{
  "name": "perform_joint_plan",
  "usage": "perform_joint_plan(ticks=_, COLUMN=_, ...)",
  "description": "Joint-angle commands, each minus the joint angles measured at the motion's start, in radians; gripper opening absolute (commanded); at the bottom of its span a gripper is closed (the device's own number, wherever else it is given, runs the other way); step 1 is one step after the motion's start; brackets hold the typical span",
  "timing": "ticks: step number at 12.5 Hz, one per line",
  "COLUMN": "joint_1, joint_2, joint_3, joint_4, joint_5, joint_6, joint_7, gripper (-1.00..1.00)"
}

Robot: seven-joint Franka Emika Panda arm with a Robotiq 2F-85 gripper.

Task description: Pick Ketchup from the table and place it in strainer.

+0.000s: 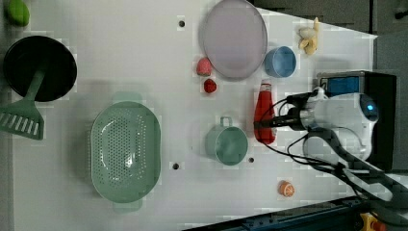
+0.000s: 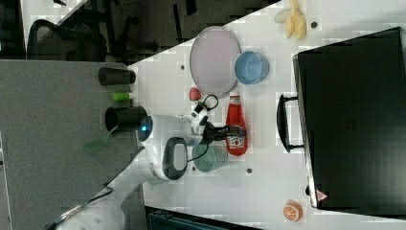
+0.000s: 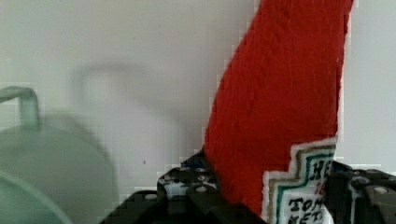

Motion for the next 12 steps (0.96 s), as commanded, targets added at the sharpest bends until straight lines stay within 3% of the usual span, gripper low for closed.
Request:
perform_joint_plan(ticks=1, joint_1=0.002, joint_2=-0.257, joint_3=0.014, joint_4=0.069, joint_5=0.002, joint_6=-0.194, joint_7=-0.004, gripper=0.24)
perform_joint_plan(ticks=6, joint_1=0.037, joint_2=-0.431, joint_3=0.122, joint_4=0.219, joint_5=0.033, joint_6=-0.56, joint_7=0.15, gripper=0.24)
perform_joint_plan(ticks=12, joint_1=0.102, joint_2=-0.375, joint_3=0.404, joint_4=0.301, joint_5=0.063, joint_6=-0.556, joint_7=0.669, gripper=0.24)
